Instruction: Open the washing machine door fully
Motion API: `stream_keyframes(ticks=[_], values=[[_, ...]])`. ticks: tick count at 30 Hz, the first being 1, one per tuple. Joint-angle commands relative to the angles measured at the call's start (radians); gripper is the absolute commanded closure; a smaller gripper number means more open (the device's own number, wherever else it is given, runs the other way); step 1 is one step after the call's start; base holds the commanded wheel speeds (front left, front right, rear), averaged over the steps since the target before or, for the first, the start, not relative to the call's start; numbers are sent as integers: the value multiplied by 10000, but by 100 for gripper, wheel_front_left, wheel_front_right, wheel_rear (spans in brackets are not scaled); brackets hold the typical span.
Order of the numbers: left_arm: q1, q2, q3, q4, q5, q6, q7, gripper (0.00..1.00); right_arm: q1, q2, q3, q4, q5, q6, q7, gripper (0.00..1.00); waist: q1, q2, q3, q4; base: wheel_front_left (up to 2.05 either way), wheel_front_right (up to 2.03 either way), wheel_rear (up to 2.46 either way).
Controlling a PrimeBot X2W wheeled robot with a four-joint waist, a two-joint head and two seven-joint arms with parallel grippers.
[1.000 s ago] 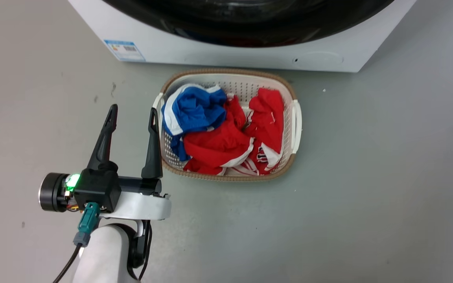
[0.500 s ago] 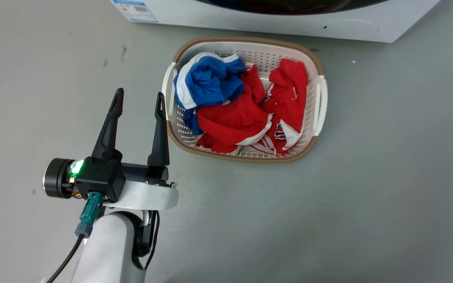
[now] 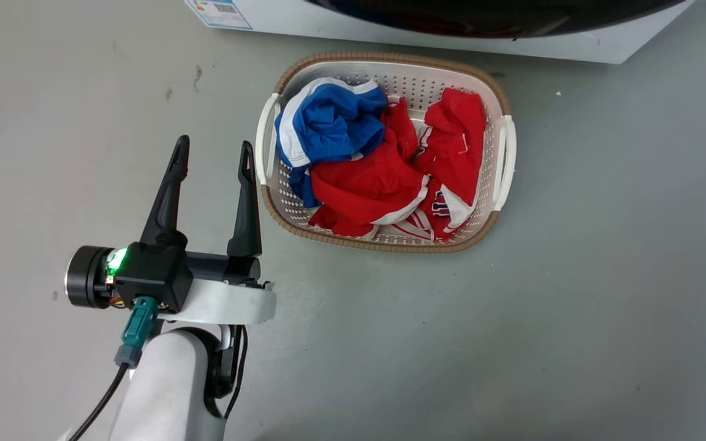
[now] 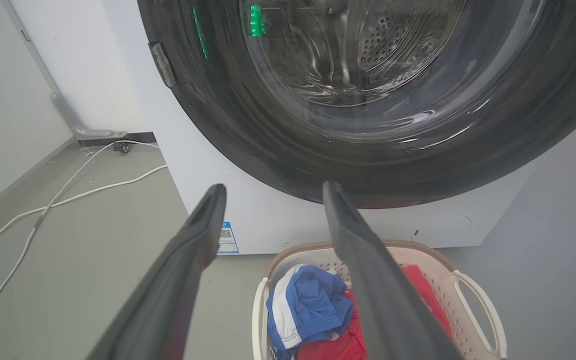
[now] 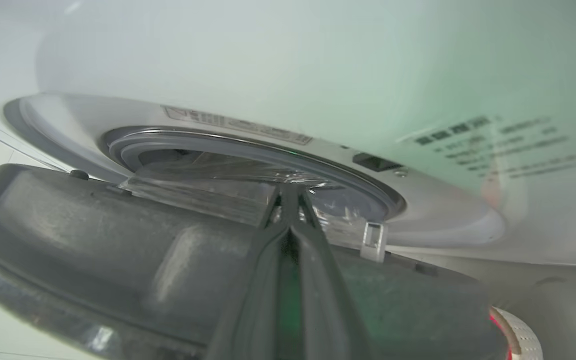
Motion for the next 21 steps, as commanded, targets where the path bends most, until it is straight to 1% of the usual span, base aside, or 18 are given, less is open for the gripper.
stream_keyframes(ticks=[1, 4, 9, 21], values=[[-85, -17, 23, 21, 42, 28, -28, 0, 391, 461, 283, -102, 112, 28, 336, 100, -1, 0, -54, -52, 0, 0, 0], [-47, -15, 80, 64, 69, -31, -28, 0, 625, 525, 339, -354, 206, 28, 666, 100, -1, 0, -150, -139, 0, 0, 0], [29, -15, 172, 98, 163, -87, -28, 0, 1104, 333, 385, -905, 187, 27, 988, 100, -1, 0, -376, -284, 0, 0, 0], [378, -15, 325, 218, 277, -221, -27, 0, 2905, 574, 836, -2621, 282, 27, 1842, 100, -1, 0, -1076, -537, 0, 0, 0]])
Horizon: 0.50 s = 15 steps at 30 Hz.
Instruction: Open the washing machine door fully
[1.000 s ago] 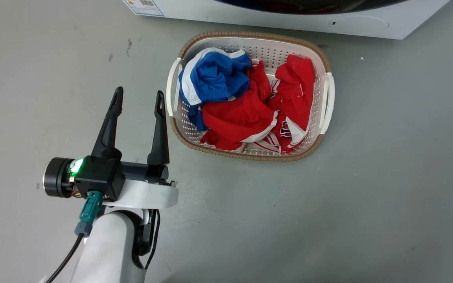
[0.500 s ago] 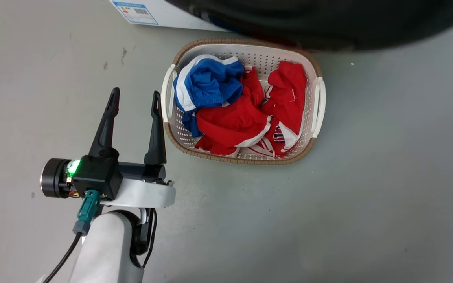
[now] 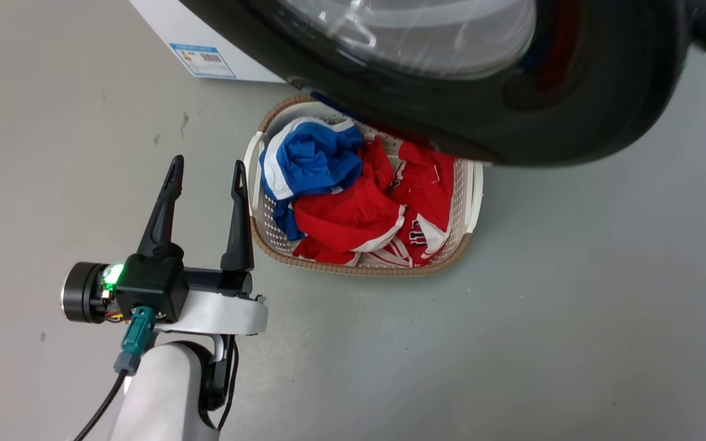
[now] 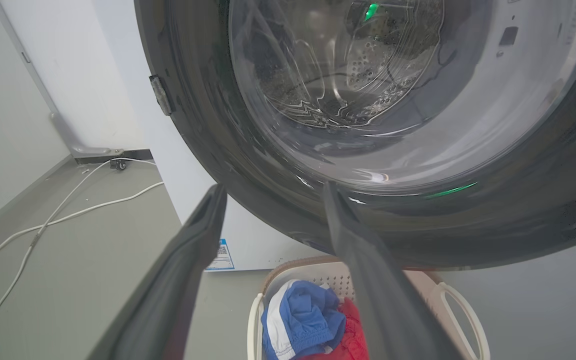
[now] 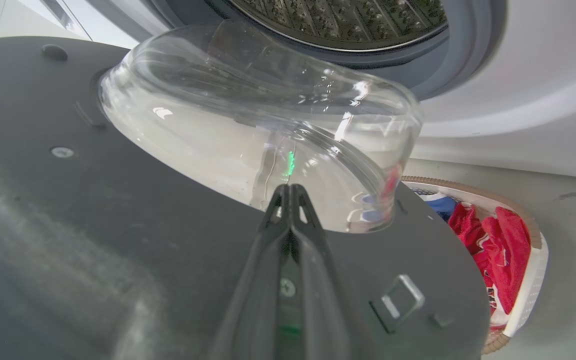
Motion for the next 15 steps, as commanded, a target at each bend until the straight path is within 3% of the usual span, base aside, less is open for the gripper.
stream_keyframes(ticks=[1, 15], values=[[83, -13, 16, 0, 62, -43, -27, 0, 349, 121, 79, -226, 76, 25, 105, 100, 0, 0, -122, -27, 0, 0, 0], [680, -14, 163, 143, 180, -83, -27, 0, 3284, 552, 454, -1744, 484, 16, 557, 100, 0, 0, -1231, 7, 0, 0, 0]])
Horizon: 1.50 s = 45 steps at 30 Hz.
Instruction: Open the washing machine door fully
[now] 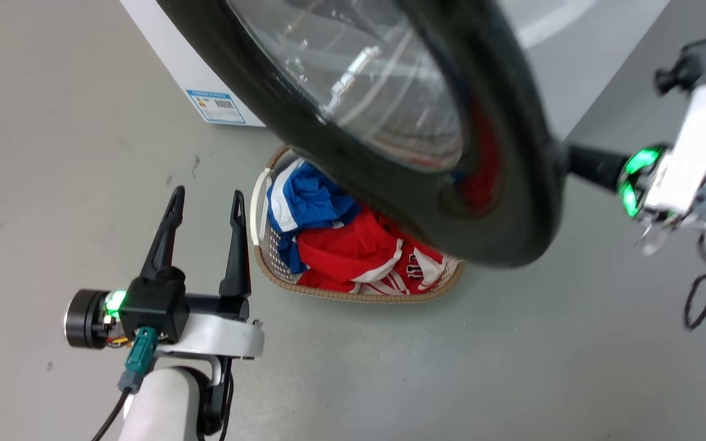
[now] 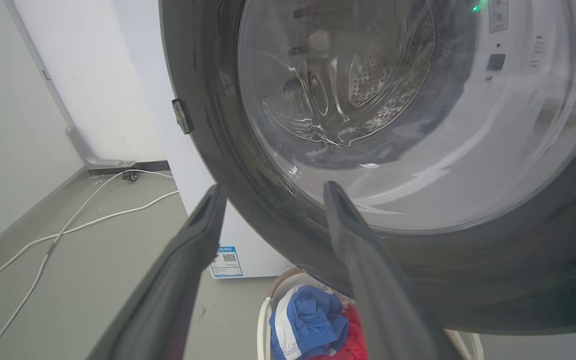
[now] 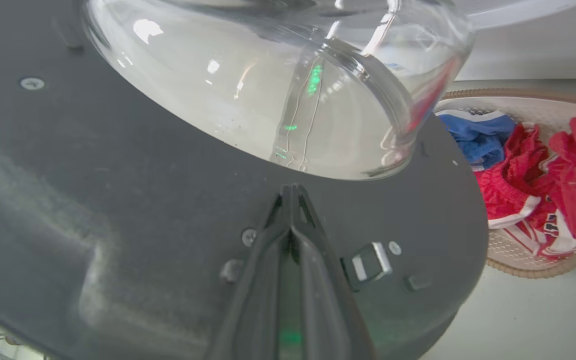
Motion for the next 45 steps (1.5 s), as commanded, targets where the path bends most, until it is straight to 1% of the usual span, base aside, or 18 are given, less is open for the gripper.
stream_keyframes(ticks=[1, 11, 23, 29, 36, 37, 45], values=[[139, -14, 41, 15, 69, -5, -27, 0, 473, 221, 116, -242, 134, 1, 71, 100, 0, 0, -182, 19, 0, 0, 0], [457, -13, -19, 62, 78, -11, -27, 0, 2360, 915, 377, -1628, 663, 2, -130, 100, 0, 0, -727, 52, 0, 0, 0], [640, -1, -149, 176, 132, -73, -27, 0, 3786, 1712, 741, -2128, 805, 2, -604, 100, 0, 0, -1160, 194, 0, 0, 0], [745, -1, -210, 199, 152, -68, -27, 0, 4370, 2114, 1000, -2092, 832, 2, -748, 100, 0, 0, -1290, 326, 0, 0, 0], [863, -1, -212, 261, 151, -12, -27, 0, 4565, 2469, 1029, -1980, 831, 2, -970, 100, 0, 0, -1421, 354, 0, 0, 0], [908, 9, -210, 271, 148, 7, -27, 0, 4633, 2637, 1069, -1926, 906, 4, -988, 100, 0, 0, -1488, 326, 0, 0, 0], [1109, 13, -252, 374, 121, 7, -27, 0, 5015, 2825, 1194, -1776, 779, 12, -1123, 100, 0, 0, -1820, 309, 0, 0, 0]])
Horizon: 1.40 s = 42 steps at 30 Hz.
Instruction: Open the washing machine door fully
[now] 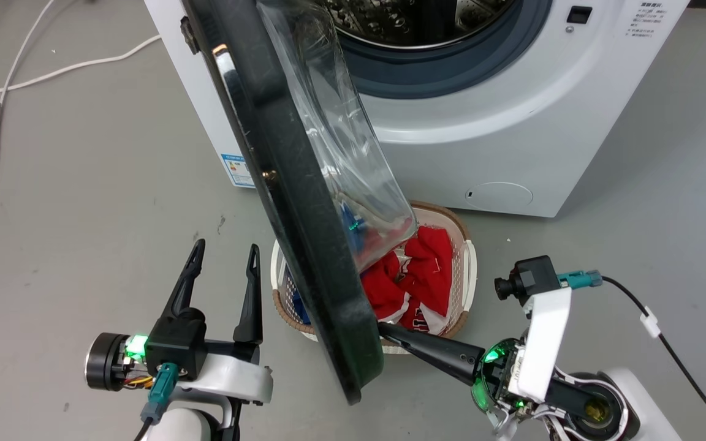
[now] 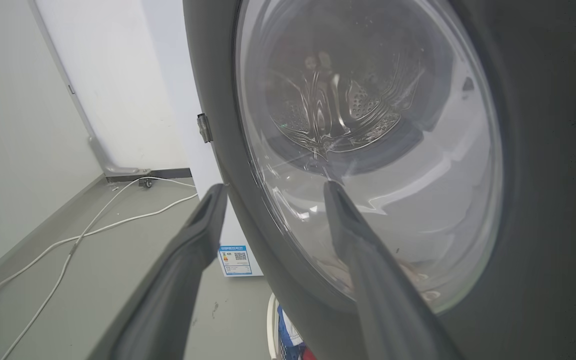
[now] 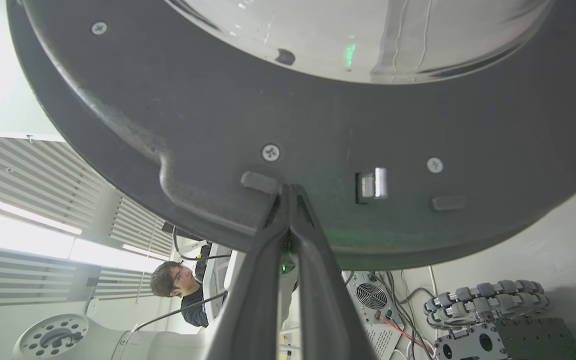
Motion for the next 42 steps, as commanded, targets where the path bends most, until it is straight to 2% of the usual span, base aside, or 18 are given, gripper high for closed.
stream_keyframes(ticks=[1, 6, 7, 8, 9, 10, 14, 18, 24, 29, 31, 34, 38, 42], values=[[86, 3, 5, 19, 11, 20, -27, 0, 161, 89, -38, -3, -8, 25, -107, 100, 0, 0, -70, -13, 0, 0, 0], [289, 22, 30, 81, -6, 39, -27, 0, 613, 195, -554, -270, 27, 25, -791, 98, 0, 0, -397, -51, 0, 0, 0], [369, 33, 45, 90, -12, 49, -27, 0, 789, 214, -693, -366, 41, 25, -980, 70, 0, 0, -510, -72, 0, 0, 0], [448, 39, 54, 102, -21, 57, -27, 0, 943, 240, -841, -511, 71, 25, -1176, 56, 0, 0, -594, -84, 0, 0, 0], [503, 45, 57, 114, -24, 68, -27, 0, 1106, 281, -1016, -653, 154, 25, -1382, 33, 0, 0, -675, -95, 0, 0, 0], [553, 52, 78, 110, -28, 81, -27, 0, 1265, 318, -1200, -793, 202, 25, -1575, 1, 0, 0, -757, -115, 0, 0, 0], [809, 62, 120, 100, -32, 97, -27, 0, 1887, 430, -1909, -1379, 193, 25, -2435, 0, 0, 0, -1074, -244, 0, 0, 0], [1018, 96, 165, 122, -36, 113, -27, 0, 2317, 490, -2649, -1900, -296, 25, -3601, 0, 0, 0, -1368, -382, 0, 0, 0], [1284, 108, 202, 114, -34, 160, -27, 0, 2632, 531, -3708, -2522, -1757, 25, -6289, 0, 0, 0, -1729, -534, 0, 0, 0], [1447, 100, 248, 71, -62, 183, -27, 0, 2769, 93, -3685, -2497, -4355, 25, -9080, 0, 0, 0, -1895, -645, 0, 0, 0], [1495, 101, 265, 64, -71, 193, -27, 0, 2830, -142, -3707, -2338, -5533, 25, -9884, 0, 0, 0, -1944, -680, 0, 0, 0], [1557, 96, 289, 68, -86, 173, -27, 0, 2891, -247, -4027, -2142, -7943, 25, -10170, 0, 0, 0, -2007, -724, 0, 0, 0], [1590, 96, 307, 41, -89, 162, -27, 0, 2983, 301, -4488, -2506, -11081, 24, -10180, 0, 0, 0, -2038, -740, 0, 0, 0], [1601, 86, 318, 18, -100, 183, -27, 0, 3224, 374, -4077, -2855, -13838, 13, -10183, 0, 0, 0, -2053, -748, 0, 0, 0]])
